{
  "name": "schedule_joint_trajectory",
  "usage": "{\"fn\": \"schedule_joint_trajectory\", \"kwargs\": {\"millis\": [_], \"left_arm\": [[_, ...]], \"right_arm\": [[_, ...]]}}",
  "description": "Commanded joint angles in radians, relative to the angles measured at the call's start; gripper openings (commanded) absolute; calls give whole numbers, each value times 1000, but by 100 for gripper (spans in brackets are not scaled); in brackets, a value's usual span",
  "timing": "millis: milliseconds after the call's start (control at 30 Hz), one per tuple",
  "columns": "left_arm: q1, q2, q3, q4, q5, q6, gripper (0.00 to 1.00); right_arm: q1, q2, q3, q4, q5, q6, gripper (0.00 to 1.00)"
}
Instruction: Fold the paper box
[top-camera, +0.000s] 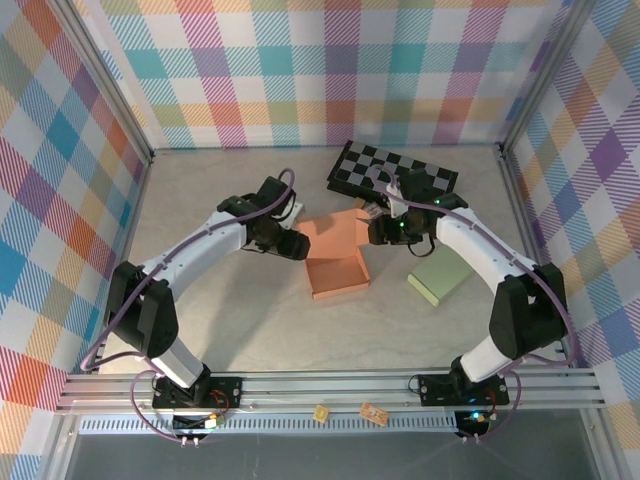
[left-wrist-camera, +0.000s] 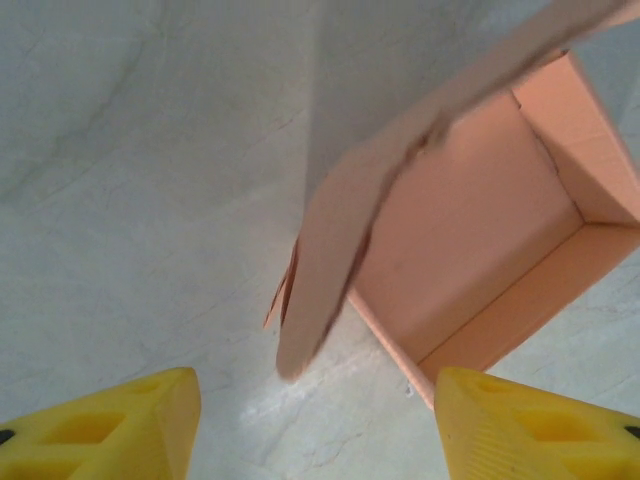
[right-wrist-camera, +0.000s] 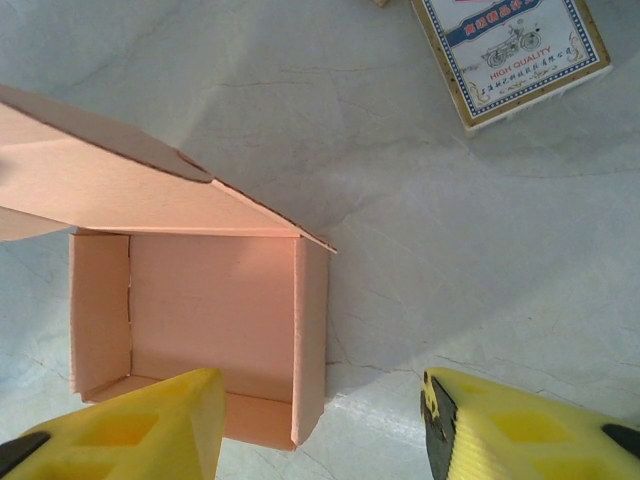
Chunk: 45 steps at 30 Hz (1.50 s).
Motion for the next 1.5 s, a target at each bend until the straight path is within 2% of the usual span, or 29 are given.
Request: {"fn": "schedule_joint_trajectory", "kwargs": {"millis": [0,433,533,633,700,1300,1467], "left_arm": [[-6,41,13,53,2,-2,60],[-60,104,68,60,-99,-61,51],[-64,139,99,29,-102,-84,42],[-66,152,108,24,-86,-87,26],[-67,147,104,37,-85,-90,22],[-67,210,185,32,-159,-90,17],[-67,218,197,51,-181,-108,16]], "right_arm": [[-1,23,39,-10,1,-20,54],[-1,91,58,67,-77,-103,53],[-2,113,69,81,-85,-127,53],[-2,140,88,89,-89,-143,52],[-2,156,102,95,-103,-148,51],[15,210,151,94,-103,-132,25],[36,227,158,91,-63,-104,7]]}}
